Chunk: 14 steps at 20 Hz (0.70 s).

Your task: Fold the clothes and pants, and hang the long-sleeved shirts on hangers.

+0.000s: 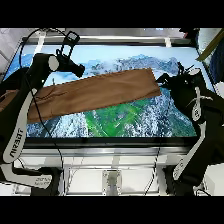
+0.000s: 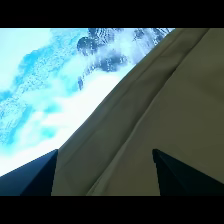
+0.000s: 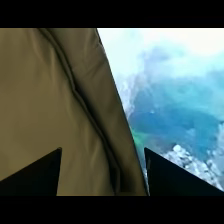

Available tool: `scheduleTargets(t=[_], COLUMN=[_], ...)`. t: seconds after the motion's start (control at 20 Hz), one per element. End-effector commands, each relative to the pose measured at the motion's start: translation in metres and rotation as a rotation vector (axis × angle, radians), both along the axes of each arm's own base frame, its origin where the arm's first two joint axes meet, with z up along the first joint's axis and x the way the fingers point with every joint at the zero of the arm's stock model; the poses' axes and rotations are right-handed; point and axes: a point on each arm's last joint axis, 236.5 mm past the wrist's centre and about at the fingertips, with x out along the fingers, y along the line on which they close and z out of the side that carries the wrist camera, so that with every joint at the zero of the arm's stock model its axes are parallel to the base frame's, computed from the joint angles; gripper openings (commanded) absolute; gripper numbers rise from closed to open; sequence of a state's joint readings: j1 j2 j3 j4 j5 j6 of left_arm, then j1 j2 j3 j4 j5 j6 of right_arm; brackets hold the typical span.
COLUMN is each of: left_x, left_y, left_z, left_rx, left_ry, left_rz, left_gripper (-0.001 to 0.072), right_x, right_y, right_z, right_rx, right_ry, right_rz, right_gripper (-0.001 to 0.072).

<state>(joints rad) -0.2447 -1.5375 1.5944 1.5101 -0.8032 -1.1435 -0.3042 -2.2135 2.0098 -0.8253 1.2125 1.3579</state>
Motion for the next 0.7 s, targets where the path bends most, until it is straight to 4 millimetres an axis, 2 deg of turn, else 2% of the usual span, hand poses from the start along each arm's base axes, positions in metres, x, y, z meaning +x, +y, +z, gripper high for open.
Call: scheduleTargets(t=[0.0,0.15,0.35,0.55,0.6,0.65], left_x=[0.000,0.000,0.000,-0.001,-0.001,-0.002], left_y=[-0.006,-0.006,-0.006,-0.006,-0.008,-0.013], left_z=[-0.003,-0.003,-0.003,-0.003,-0.004,-0.004], left_rx=[0.005,0.004,0.004,0.004,-0.004,-0.031], left_ry=[0.002,0.003,0.003,0.003,0.006,0.015], left_rz=[-0.015,-0.015,-0.015,-0.015,-0.016,-0.017], left_gripper=[0.0701,0.0701,0.0700,0.0700,0.0698,0.0684], right_x=[-0.003,-0.006,-0.025,-0.025,-0.025,-0.025], right_y=[0.006,0.012,0.038,0.066,0.074,0.083], right_z=[0.002,0.003,0.002,0.003,0.004,0.006], right_rx=[-0.010,0.001,0.025,0.025,0.025,0.027], right_ry=[0.015,0.026,0.084,0.079,0.070,0.053], right_rz=[0.023,0.038,0.131,0.180,0.201,0.228], right_gripper=[0.0551,0.0550,0.0550,0.0549,0.0508,0.0397])
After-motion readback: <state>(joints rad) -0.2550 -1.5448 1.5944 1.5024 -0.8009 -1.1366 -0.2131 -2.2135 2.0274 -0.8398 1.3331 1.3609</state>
